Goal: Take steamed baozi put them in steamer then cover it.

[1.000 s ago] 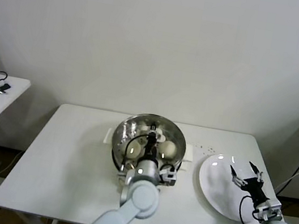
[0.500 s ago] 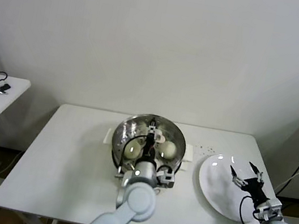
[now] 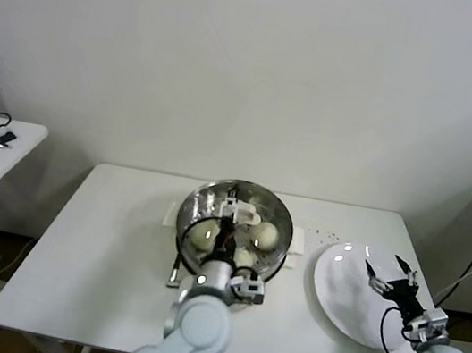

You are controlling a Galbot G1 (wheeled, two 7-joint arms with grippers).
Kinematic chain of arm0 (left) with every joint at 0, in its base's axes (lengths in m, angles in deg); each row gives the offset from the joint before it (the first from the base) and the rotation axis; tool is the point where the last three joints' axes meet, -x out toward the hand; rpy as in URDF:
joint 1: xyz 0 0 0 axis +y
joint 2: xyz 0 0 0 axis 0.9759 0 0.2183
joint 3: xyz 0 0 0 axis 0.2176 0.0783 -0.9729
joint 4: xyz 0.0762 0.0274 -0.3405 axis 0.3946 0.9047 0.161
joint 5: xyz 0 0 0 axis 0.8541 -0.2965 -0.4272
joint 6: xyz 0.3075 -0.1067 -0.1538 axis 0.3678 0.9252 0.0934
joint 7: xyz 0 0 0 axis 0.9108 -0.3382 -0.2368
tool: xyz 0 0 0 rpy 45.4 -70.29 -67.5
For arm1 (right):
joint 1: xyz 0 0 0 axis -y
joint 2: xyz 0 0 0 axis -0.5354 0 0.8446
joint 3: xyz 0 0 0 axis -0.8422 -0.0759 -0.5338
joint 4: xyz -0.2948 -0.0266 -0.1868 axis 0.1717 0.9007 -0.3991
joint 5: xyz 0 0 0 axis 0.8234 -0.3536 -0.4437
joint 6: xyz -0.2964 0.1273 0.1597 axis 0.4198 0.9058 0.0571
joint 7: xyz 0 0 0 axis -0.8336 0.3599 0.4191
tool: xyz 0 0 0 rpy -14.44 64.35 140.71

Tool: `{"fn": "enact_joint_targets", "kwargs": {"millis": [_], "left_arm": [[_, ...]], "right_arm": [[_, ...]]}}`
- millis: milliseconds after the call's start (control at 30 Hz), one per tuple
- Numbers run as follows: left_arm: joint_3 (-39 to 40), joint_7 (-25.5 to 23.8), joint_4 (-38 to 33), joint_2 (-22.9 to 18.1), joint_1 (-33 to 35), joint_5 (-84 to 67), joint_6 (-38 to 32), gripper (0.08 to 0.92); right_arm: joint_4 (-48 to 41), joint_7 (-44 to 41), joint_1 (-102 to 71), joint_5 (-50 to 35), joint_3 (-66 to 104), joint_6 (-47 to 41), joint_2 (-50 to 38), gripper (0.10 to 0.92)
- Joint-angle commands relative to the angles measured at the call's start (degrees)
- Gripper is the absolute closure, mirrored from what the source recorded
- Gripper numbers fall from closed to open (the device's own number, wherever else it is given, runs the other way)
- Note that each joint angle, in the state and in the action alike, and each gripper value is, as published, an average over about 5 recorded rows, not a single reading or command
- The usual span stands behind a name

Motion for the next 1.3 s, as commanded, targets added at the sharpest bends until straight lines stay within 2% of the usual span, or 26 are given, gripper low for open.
{"fn": "enact_joint_targets", "kwargs": {"millis": [33,200,400,567,667,733,867,1000,1100,1300], "left_arm": [[-1.8,2.5,-9.2,3.7,5.0,-4.8,2.8,0.177],[-5.3,6.4,-13.6,7.0,8.5,-10.3,1.2,0.177],[-13.6,11.4,-18.7,10.3,12.5,-21.0,-2.8,0.177],[-21.2,18.2,-20.0,9.6,15.8,-36.0,-7.1,0.177],[-27.5,23.7,-19.7,8.4,19.4,-47.8,-12.1,0.177],[-32.2,25.6,-19.2,7.4,22.3,-55.5,-16.1,0.177],[-42.5,24.0,-16.0,5.8,28.5,-68.7,-26.5,0.177],[-48.4,23.9,-11.7,5.0,32.0,-81.9,-34.0,0.177],[-49.9,24.2,-8.7,4.0,32.8,-88.7,-37.5,0.177],[-49.8,23.9,-2.8,1.7,32.1,-91.3,-42.0,0.177]], "right_arm": [[2.0,0.4,-0.6,-0.8,0.4,-3.1,0.0,0.203],[2.6,0.4,-1.0,-0.8,0.6,-3.0,0.2,0.203],[2.8,0.2,-1.3,-0.3,0.8,-2.6,0.6,0.203],[2.8,0.1,-1.5,0.7,1.0,-1.7,1.1,0.203],[3.5,0.0,-2.0,0.7,1.1,-1.4,1.3,0.203],[4.0,0.0,-2.3,0.7,1.2,-1.3,1.5,0.203],[5.0,-0.1,-3.0,0.6,1.5,-1.1,1.9,0.203],[5.6,-0.1,-3.4,0.8,1.6,-1.0,2.7,0.203],[6.0,-0.1,-3.5,0.9,1.6,-1.0,3.3,0.203],[7.0,0.3,-4.3,0.1,1.9,-0.9,4.0,0.203]]}}
